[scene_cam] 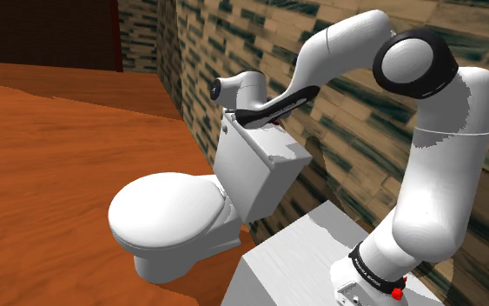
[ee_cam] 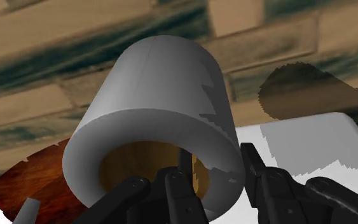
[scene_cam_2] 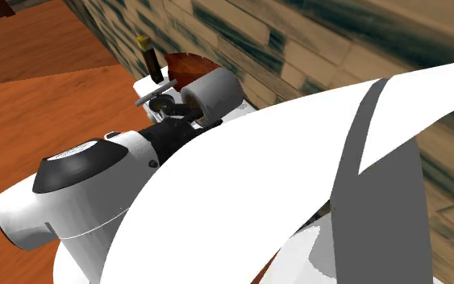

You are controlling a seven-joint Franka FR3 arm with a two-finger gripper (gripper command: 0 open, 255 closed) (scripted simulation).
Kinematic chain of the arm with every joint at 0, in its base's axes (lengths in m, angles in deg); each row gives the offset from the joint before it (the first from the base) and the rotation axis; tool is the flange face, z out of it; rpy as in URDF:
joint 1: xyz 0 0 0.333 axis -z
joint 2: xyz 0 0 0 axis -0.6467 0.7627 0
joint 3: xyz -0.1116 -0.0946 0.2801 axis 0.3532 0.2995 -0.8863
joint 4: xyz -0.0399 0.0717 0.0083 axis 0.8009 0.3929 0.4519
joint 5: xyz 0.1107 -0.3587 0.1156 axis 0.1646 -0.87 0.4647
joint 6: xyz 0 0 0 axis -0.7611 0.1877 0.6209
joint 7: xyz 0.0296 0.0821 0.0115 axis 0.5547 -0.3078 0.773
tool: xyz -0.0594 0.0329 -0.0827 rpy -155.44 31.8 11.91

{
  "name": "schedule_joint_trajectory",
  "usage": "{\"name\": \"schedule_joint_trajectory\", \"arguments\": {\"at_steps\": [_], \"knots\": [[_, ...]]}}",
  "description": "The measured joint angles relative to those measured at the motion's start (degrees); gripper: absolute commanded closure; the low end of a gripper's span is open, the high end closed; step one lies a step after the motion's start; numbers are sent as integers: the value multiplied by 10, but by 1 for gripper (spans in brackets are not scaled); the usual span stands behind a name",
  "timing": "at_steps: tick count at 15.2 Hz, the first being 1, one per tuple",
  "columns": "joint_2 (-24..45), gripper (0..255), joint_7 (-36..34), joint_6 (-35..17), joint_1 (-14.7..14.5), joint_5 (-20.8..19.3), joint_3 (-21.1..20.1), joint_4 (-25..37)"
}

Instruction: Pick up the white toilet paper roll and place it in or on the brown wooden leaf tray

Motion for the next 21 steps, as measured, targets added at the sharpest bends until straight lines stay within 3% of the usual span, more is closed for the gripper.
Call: {"name": "schedule_joint_trajectory", "arguments": {"at_steps": [9,13,16,21], "knots": [[142,255,89,-28,30,-34,33,215],[235,255,147,-40,45,-42,47,358],[336,255,211,-38,51,-41,54,521],[377,255,217,-43,54,-42,57,565]]}}
